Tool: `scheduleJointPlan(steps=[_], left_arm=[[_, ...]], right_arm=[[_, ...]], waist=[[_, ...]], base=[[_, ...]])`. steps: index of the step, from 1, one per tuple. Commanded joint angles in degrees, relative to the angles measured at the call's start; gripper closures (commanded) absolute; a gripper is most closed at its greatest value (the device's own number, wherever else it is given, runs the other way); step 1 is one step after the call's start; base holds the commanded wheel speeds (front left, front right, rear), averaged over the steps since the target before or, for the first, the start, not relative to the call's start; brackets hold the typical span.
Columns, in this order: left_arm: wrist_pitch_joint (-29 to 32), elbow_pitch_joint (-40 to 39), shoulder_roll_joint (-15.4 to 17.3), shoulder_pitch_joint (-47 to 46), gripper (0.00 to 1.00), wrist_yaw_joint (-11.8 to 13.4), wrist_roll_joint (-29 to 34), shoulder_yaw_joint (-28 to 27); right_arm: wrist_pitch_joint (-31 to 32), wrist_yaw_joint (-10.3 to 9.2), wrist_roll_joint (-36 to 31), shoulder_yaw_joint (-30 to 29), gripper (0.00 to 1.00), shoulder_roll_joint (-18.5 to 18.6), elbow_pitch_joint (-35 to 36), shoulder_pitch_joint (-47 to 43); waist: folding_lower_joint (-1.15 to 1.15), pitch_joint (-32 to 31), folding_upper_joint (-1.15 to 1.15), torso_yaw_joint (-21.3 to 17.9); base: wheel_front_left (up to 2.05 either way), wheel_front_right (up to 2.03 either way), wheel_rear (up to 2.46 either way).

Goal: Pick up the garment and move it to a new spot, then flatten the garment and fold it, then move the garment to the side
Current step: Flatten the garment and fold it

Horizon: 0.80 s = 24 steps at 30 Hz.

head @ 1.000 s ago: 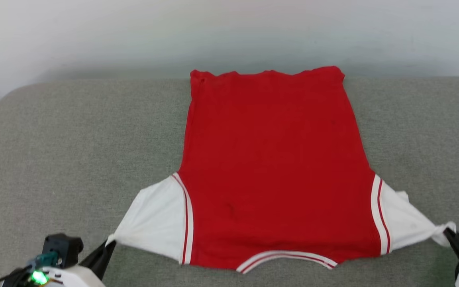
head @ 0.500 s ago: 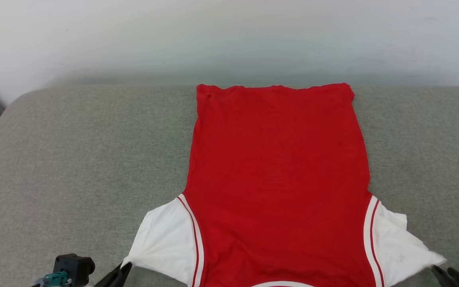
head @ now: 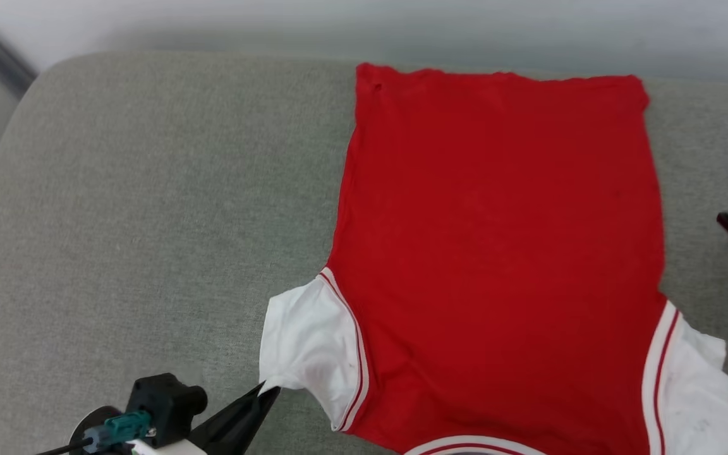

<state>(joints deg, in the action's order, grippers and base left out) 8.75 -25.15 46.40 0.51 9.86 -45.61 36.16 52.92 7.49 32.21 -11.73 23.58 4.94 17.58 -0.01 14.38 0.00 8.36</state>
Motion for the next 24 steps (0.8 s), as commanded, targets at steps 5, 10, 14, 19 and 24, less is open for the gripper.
scheduleJointPlan(steps=[5, 10, 14, 19, 24], left_arm=[[1.8, -3.5, -0.2, -3.8, 1.0, -0.8, 3.0, 1.5], [2.6, -5.8, -1.7, -6.6, 1.0, -1.7, 5.3, 3.0], [2.0, -6.6, -3.5, -8.6, 1.0, -2.2, 6.5, 3.7], [0.7, -6.4, -5.3, -11.0, 1.0, -3.4, 7.3, 3.8], [-0.2, -5.6, -6.9, -12.6, 1.0, -4.6, 7.7, 4.6]], right_arm=[[7.3, 0.0, -3.7, -0.8, 0.0, 2.6, -6.7, 13.4], [11.6, 0.0, -9.6, 0.2, 0.0, 5.8, -12.7, 25.1], [15.2, -0.01, -14.0, -0.8, 0.0, 6.4, -16.8, 34.1], [18.4, -0.01, -20.6, 1.4, 0.0, 8.7, -20.4, 41.4], [20.6, -0.01, -25.3, -3.7, 0.0, 6.3, -25.1, 45.6]], waist=[[0.01, 10.2, 0.0, 7.2], [0.01, 16.0, 0.0, 11.8], [0.01, 19.7, 0.0, 14.4], [0.01, 23.1, 0.0, 17.2], [0.01, 25.1, 0.0, 19.0]], base=[[0.0, 0.0, 0.0], [0.0, 0.0, 0.0], [0.0, 0.0, 0.0], [0.0, 0.0, 0.0], [0.0, 0.0, 0.0]])
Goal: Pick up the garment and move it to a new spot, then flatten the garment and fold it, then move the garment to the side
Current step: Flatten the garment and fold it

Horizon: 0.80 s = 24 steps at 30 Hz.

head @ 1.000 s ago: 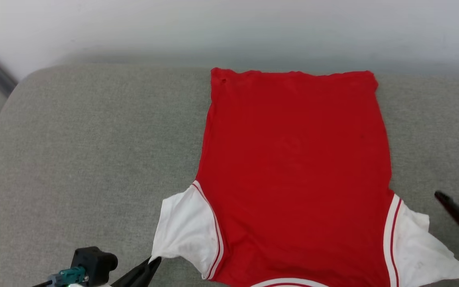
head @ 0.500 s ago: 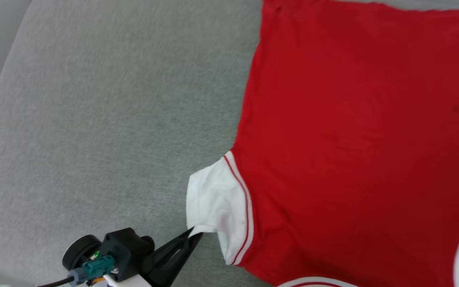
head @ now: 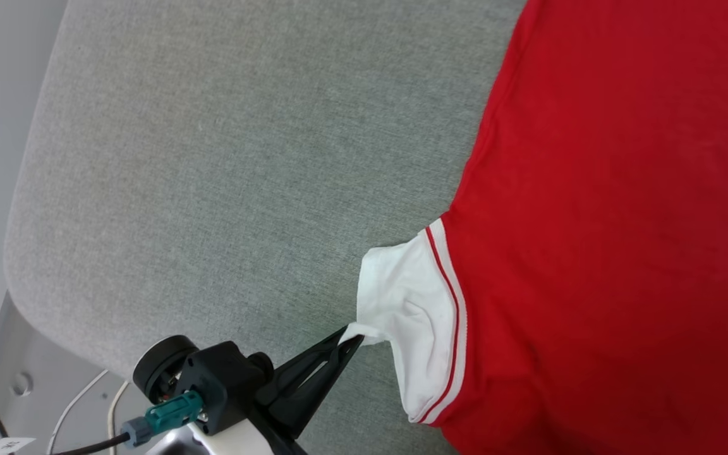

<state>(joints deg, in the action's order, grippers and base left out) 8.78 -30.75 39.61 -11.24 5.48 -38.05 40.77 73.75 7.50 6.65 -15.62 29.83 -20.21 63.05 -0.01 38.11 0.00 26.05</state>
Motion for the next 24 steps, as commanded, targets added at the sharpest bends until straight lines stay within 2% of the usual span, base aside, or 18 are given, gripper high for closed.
scheduleJointPlan(steps=[1, 5, 6, 7, 16, 24], left_arm=[[-0.5, 0.1, -0.5, -1.2, 1.0, -0.3, 0.1, 0.0], [-1.2, 0.6, -1.1, -1.2, 1.0, -0.2, 0.2, -0.1], [-1.4, 0.7, -1.3, -1.2, 1.0, -0.1, 0.2, -0.2], [-1.5, 0.8, -1.3, -1.2, 1.0, 0.0, 0.1, -0.2], [-1.9, 2.3, -1.5, -1.6, 1.0, 0.5, -0.2, -0.7], [-2.1, 6.0, -0.5, 0.0, 1.0, 1.4, -2.1, -2.2]], right_arm=[[0.5, -0.02, -0.7, -0.5, 0.0, -0.2, -0.5, 0.4], [2.6, -0.01, -2.5, -2.8, 0.0, -3.2, -2.4, -1.1], [3.4, -0.01, -2.9, -2.6, 0.05, -3.6, -2.6, -2.0], [4.1, -0.01, -2.9, -2.1, 1.0, -3.8, -2.6, -2.9], [3.1, -0.02, -2.1, -3.6, 1.0, -4.3, -1.5, -6.5], [0.8, -0.03, 1.5, -6.4, 1.0, -6.3, -1.8, -14.3]], waist=[[0.01, 1.6, 0.0, 1.5], [0.01, 2.2, 0.0, 1.9], [0.01, 2.3, 0.0, 2.0], [0.01, 2.4, 0.0, 1.9], [0.01, -0.1, 0.0, -0.2], [0.01, -9.0, 0.0, -5.7]], base=[[0.0, 0.0, 0.0], [0.0, 0.0, 0.0], [0.0, 0.0, 0.0], [0.0, 0.0, 0.0], [0.0, 0.0, 0.0], [0.0, 0.0, 0.0]])
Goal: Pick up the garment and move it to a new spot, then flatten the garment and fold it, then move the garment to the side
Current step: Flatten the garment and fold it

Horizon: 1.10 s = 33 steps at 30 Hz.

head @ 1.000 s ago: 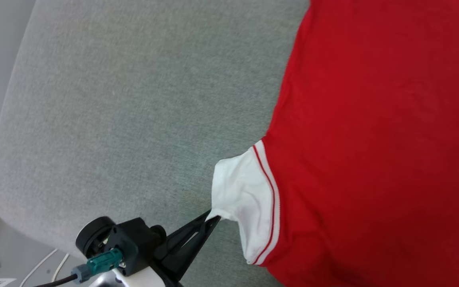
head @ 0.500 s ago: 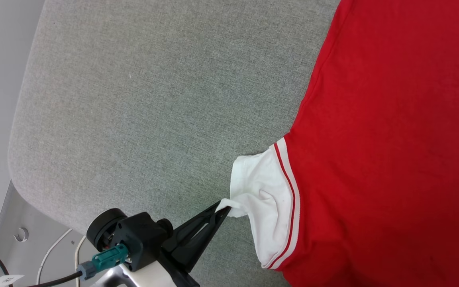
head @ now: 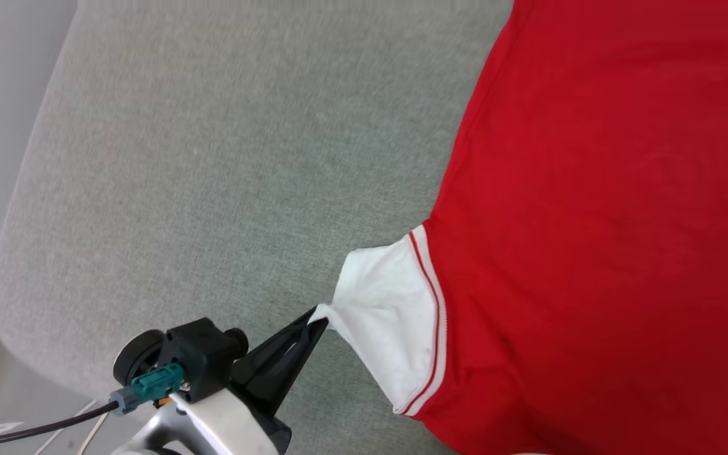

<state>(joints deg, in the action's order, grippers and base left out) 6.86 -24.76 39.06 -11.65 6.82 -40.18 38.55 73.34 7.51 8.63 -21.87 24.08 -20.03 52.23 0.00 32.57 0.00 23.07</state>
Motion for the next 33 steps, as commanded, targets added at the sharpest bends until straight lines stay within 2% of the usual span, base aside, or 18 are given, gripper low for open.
scheduleJointPlan(steps=[1, 7, 10, 14, 19, 27, 32, 33], left_arm=[[-0.3, 0.5, 0.3, 0.8, 1.0, 0.3, -0.2, -0.2], [-0.8, 3.5, 1.0, 3.4, 1.0, 1.1, -2.3, -1.1], [-0.8, 5.4, 1.2, 4.5, 1.0, 0.8, -3.1, -0.7], [-1.1, 7.8, 1.4, 6.3, 1.0, 1.1, -3.4, -0.1], [-2.1, 9.2, 1.0, 9.0, 1.0, 1.8, -4.9, -0.2], [-4.2, 10.5, 0.7, 11.9, 1.0, 3.0, -6.4, -1.0], [-5.1, 10.7, 0.5, 12.6, 1.0, 3.3, -6.9, -1.3], [-5.0, 10.5, 0.5, 12.5, 1.0, 3.4, -6.9, -1.4]], right_arm=[[1.0, -0.04, 0.5, 0.3, 1.0, -0.7, -1.5, -5.2], [-0.4, -0.04, 8.4, 3.6, 1.0, -1.8, 4.6, -16.3], [-2.4, -0.03, 11.7, 6.8, 1.0, 0.4, 9.7, -23.9], [-5.1, -0.03, 16.6, 7.4, 1.0, 0.0, 15.2, -32.9], [-7.0, -0.03, 20.3, 6.5, 1.0, -3.0, 21.4, -42.6], [-7.5, -0.03, 22.1, 5.8, 1.0, -9.1, 28.2, -57.3], [-8.4, -0.03, 21.9, 6.5, 1.0, -9.9, 28.7, -62.2], [-8.8, -0.03, 21.8, 6.9, 0.8, -9.2, 29.0, -62.4]], waist=[[0.0, -4.8, 0.0, -3.6], [0.0, -11.4, 0.0, -8.5], [0.0, -14.6, 0.0, -10.4], [0.0, -18.1, 0.0, -12.8], [0.0, -21.5, 0.0, -15.2], [0.0, -25.3, 0.0, -17.3], [0.0, -26.0, 0.0, -17.5], [0.0, -26.0, 0.0, -17.5]], base=[[0.0, 0.0, 0.0], [0.0, 0.0, 0.0], [0.0, 0.0, 0.0], [0.0, 0.0, 0.0], [0.0, 0.0, 0.0], [0.0, 0.0, 0.0], [0.0, 0.0, 0.0], [0.0, 0.0, 0.0]])
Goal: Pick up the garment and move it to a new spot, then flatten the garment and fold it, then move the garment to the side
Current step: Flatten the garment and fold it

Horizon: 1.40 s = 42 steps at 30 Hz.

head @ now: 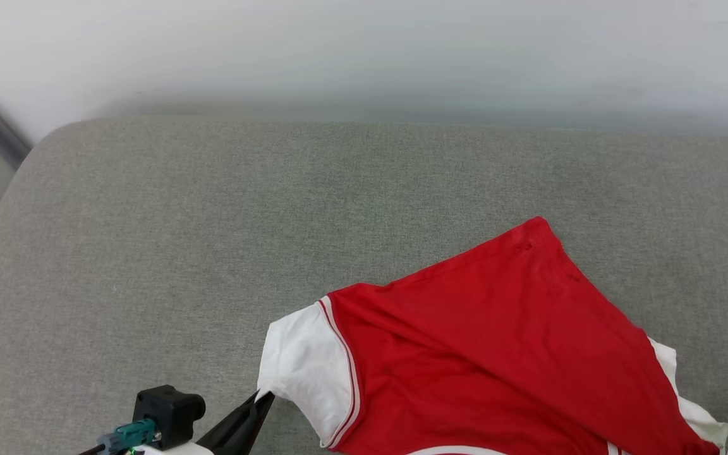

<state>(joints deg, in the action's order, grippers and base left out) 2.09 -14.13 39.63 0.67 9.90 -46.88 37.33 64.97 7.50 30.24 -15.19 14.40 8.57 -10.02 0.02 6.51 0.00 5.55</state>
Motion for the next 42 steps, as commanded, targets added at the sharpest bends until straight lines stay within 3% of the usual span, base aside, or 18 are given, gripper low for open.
scheduleJointPlan(steps=[1, 10, 15, 28, 38, 39, 40, 42], left_arm=[[-0.3, -0.3, 0.0, 0.1, 1.0, 0.4, -0.1, -0.3], [0.6, -3.2, 1.1, -2.2, 1.0, 0.4, 1.5, -0.3], [0.9, -5.2, 0.6, -3.7, 1.0, 0.3, 1.9, -0.3], [2.9, -7.9, -1.8, -10.1, 1.0, -1.9, 4.4, 2.0], [1.8, -6.5, -4.2, -12.0, 1.0, -3.1, 5.3, 3.5], [1.7, -6.3, -4.4, -12.0, 1.0, -3.1, 5.3, 3.6], [1.6, -6.1, -4.5, -12.1, 1.0, -3.2, 5.3, 3.7], [1.4, -5.6, -4.6, -12.3, 1.0, -3.2, 5.6, 3.7]], right_arm=[[-0.6, -0.02, 0.3, 0.4, 0.02, 0.9, 0.6, 0.1], [-0.5, -0.02, 4.4, 1.8, 0.0, 5.7, 6.4, 11.2], [1.6, -0.02, 3.9, 4.8, 0.0, 7.4, 6.1, 19.6], [4.7, -0.02, -5.2, 15.5, 0.0, 7.4, -12.4, 41.2], [5.0, -0.03, -7.6, 20.3, 0.0, 9.9, -23.0, 41.0], [5.0, -0.03, -7.8, 21.1, 0.59, 10.2, -23.6, 40.3], [4.9, -0.03, -8.1, 22.0, 1.0, 10.7, -24.1, 39.5], [5.4, -0.03, -8.1, 23.1, 1.0, 11.8, -25.2, 38.0]], waist=[[-0.02, 0.2, 0.0, 0.0], [-0.02, 3.8, 0.0, 2.5], [-0.02, 6.8, 0.0, 4.8], [-0.02, 15.3, 0.0, 13.0], [-0.02, 18.3, 0.0, 16.2], [-0.02, 18.4, 0.0, 16.3], [-0.02, 18.4, 0.0, 16.4], [-0.02, 18.2, 0.0, 16.4]], base=[[0.0, 0.0, 0.0], [0.0, 0.0, 0.0], [0.0, 0.0, 0.0], [0.0, 0.0, 0.0], [0.0, 0.0, 0.0], [0.0, 0.0, 0.0], [0.0, 0.0, 0.0], [0.0, 0.0, 0.0]])
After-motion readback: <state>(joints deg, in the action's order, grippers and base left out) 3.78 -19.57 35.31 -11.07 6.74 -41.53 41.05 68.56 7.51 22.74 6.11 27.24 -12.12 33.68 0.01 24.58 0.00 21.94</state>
